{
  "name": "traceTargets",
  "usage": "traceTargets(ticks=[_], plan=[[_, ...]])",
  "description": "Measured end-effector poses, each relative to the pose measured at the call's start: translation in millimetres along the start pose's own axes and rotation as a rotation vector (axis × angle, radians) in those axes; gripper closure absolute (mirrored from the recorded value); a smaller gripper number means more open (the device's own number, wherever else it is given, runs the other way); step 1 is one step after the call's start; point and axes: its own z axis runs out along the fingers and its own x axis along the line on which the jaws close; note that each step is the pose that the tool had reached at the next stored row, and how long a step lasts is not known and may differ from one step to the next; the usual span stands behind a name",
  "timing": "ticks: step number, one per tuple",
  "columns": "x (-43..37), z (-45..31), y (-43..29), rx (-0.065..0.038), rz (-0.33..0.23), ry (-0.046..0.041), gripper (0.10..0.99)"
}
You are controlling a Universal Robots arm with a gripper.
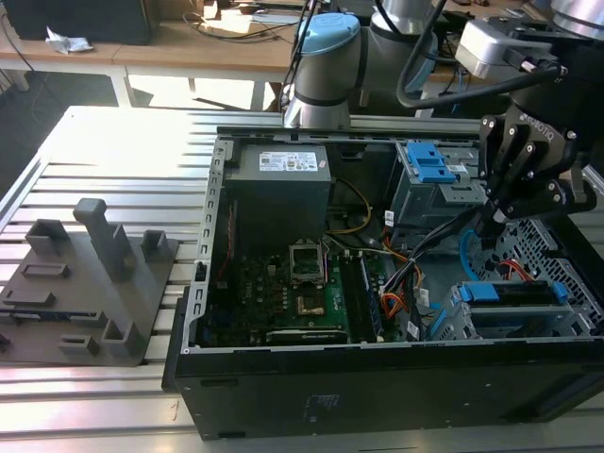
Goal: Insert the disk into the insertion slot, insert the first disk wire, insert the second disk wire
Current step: 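Insert the second disk wire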
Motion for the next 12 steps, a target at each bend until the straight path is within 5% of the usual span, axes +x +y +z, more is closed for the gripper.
traceTargets(ticks=[8,12], plan=[[-11.8,3.8,-12.2,0.002,-0.031,0.0014,0.980],[-11.8,3.9,-12.3,0.002,-0.032,0.0015,0.980]])
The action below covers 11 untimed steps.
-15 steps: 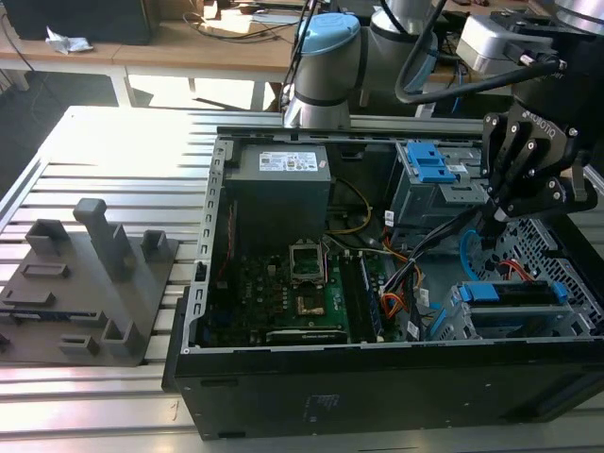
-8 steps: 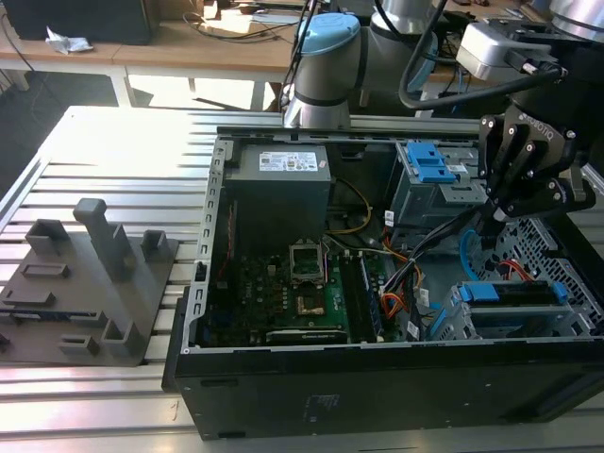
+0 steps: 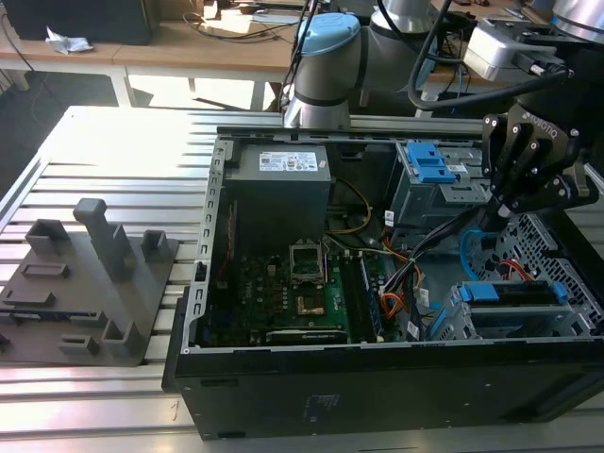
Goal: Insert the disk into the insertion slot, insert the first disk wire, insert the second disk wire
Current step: 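Insert the second disk wire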
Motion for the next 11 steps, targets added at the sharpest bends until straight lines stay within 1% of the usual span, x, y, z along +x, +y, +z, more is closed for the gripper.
traceTargets(ticks=[2,3,4,6,7,9,11], plan=[[0.0,0.0,0.0,0.000,0.000,0.0001,0.973],[0.0,0.0,0.0,0.000,0.000,0.0001,0.918],[0.0,0.0,0.0,0.000,0.000,0.0001,0.918],[0.0,0.0,0.0,0.000,0.000,0.0002,0.784],[0.0,0.0,0.0,0.000,0.000,0.0002,0.784],[-0.4,5.5,-2.0,-0.001,-0.001,0.0003,0.784],[-0.6,9.1,-4.2,-0.003,-0.001,0.0005,0.784]])
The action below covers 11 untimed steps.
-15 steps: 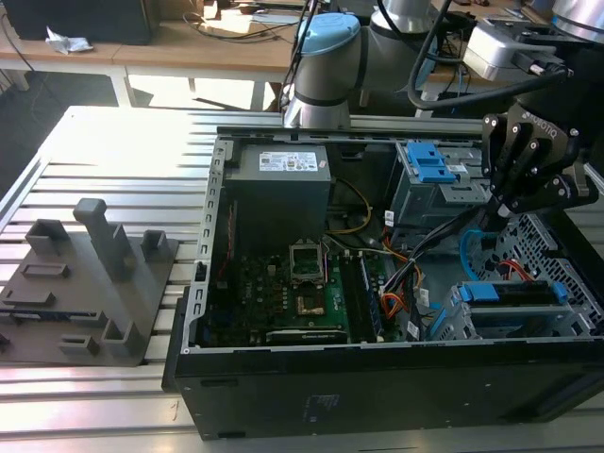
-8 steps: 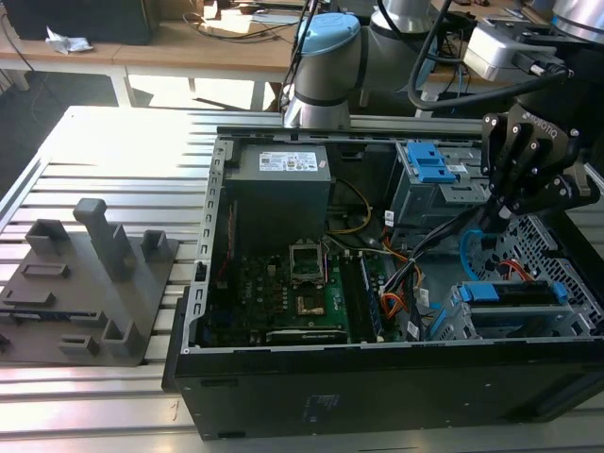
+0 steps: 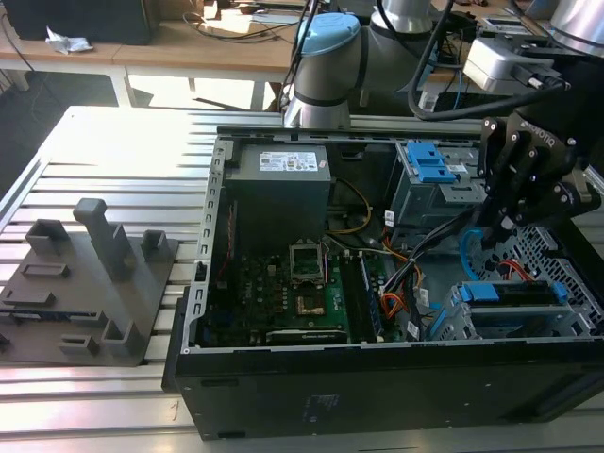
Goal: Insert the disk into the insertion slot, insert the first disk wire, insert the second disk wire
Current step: 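Insert the second disk wire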
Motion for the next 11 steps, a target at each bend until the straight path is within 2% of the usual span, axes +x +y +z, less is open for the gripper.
traceTargets(ticks=[5,8,9,10,11], plan=[[-0.5,13.2,-5.8,-0.004,-0.003,0.0032,0.784],[-0.5,13.3,-5.9,-0.005,-0.004,0.0038,0.784],[-0.5,13.3,-5.9,-0.004,-0.005,0.0038,0.800],[-0.5,13.3,-5.9,-0.004,-0.005,0.0039,0.867],[-0.5,13.3,-5.9,-0.004,-0.005,0.0038,0.867]])
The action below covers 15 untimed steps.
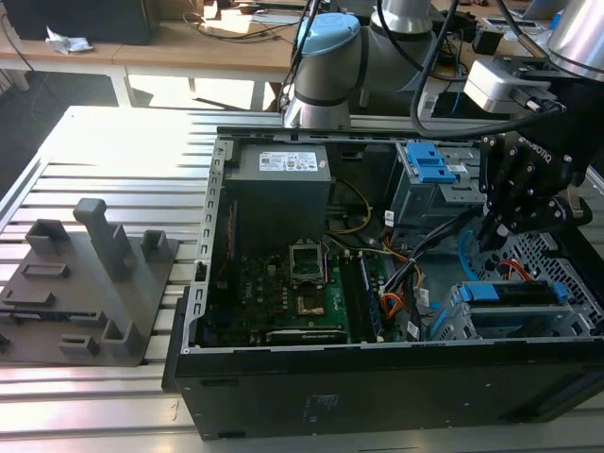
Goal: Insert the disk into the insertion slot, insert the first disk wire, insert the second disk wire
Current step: 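Insert the second disk wire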
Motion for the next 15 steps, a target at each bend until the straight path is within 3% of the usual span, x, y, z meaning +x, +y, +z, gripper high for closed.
traceTargets(ticks=[1,5,10,15], plan=[[0.0,0.0,0.0,0.000,0.000,0.0000,0.925],[0.8,0.2,0.0,0.000,-0.001,-0.0001,0.925],[16.9,1.8,-0.3,0.000,-0.002,0.0006,0.925],[28.3,5.7,-9.2,0.000,-0.001,0.0026,0.925]])
